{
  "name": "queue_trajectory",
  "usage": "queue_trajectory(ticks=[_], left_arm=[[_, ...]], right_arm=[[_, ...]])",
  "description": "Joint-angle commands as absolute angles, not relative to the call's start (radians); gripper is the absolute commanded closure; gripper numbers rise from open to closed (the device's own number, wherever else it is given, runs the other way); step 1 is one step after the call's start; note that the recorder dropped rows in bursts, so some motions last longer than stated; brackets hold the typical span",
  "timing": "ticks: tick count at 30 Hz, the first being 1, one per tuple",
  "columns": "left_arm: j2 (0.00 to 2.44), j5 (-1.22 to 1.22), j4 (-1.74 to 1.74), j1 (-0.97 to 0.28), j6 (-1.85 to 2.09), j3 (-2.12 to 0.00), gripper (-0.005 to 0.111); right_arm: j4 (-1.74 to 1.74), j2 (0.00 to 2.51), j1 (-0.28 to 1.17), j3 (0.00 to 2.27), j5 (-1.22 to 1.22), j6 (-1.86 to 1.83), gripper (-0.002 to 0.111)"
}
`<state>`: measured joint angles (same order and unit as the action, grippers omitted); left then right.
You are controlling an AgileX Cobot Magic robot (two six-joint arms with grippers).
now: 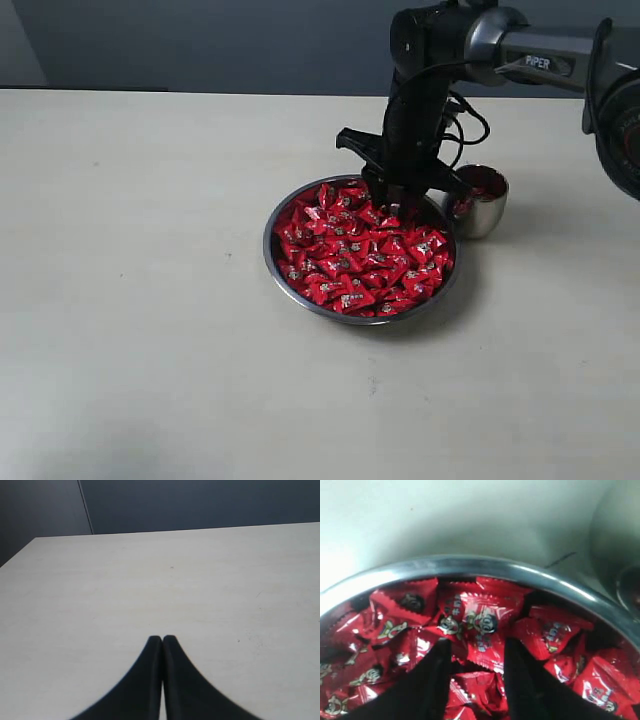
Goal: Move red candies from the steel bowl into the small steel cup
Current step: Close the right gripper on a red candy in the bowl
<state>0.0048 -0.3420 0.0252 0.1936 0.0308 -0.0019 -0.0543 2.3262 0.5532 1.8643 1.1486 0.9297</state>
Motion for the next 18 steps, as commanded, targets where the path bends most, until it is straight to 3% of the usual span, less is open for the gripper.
queue_trajectory(ticks=[1, 18], left_arm=[[0.000, -0.334, 0.027, 0.187, 0.029, 0.000, 0.106], [0.000, -0.334, 0.027, 0.187, 0.029, 0.000, 0.106]], right_arm=[[-0.050, 2.329, 0.549, 1.869, 1.143, 0.923, 0.074], [-0.008, 2.334, 0.549, 1.869, 1.115, 0.892, 0.074]])
